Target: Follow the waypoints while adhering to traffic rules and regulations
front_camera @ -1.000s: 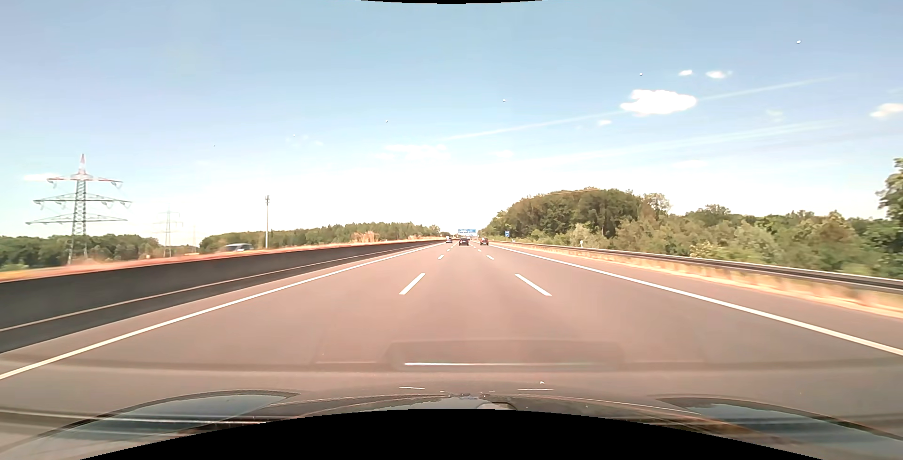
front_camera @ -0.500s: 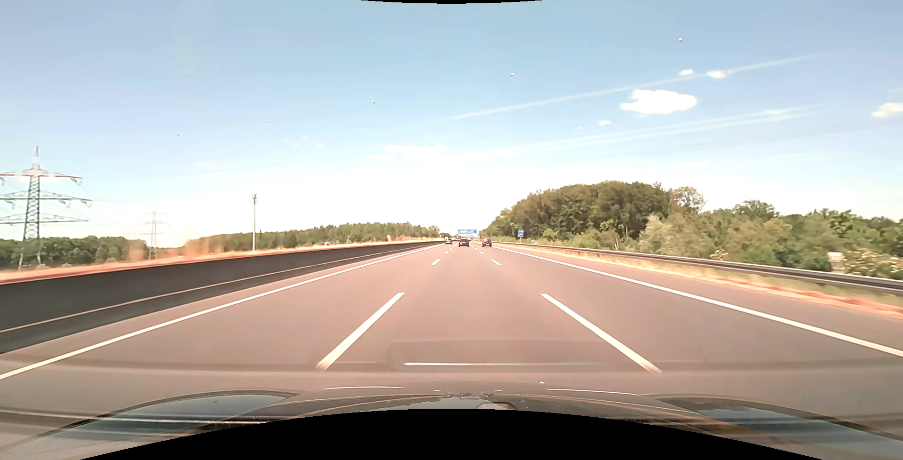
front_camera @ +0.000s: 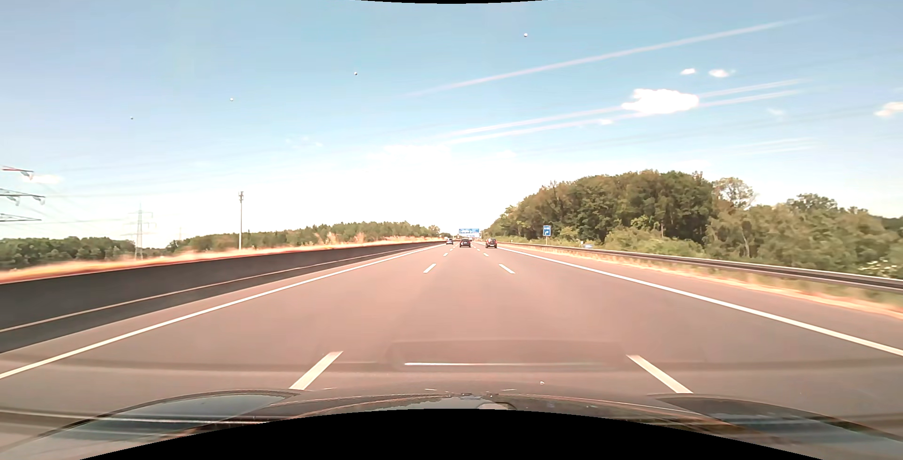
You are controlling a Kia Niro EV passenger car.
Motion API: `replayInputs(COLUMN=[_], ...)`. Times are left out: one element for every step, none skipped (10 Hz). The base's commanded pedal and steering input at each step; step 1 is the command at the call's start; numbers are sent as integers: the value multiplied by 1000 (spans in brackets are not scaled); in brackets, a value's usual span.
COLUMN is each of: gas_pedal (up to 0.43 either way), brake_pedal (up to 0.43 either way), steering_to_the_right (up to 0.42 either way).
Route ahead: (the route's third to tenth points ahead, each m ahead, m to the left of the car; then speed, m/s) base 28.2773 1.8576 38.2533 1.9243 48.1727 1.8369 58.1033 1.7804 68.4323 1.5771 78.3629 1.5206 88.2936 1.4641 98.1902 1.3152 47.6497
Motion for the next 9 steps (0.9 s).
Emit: replayInputs(gas_pedal=[713, 713, 713, 713, 713, 713, 713, 713, 713], brake_pedal=[0, 0, 0, 0, 0, 0, 0, 0, 0], steering_to_the_right=[-4, -4, -4, -4, -4, -4, -4, -4, -4])
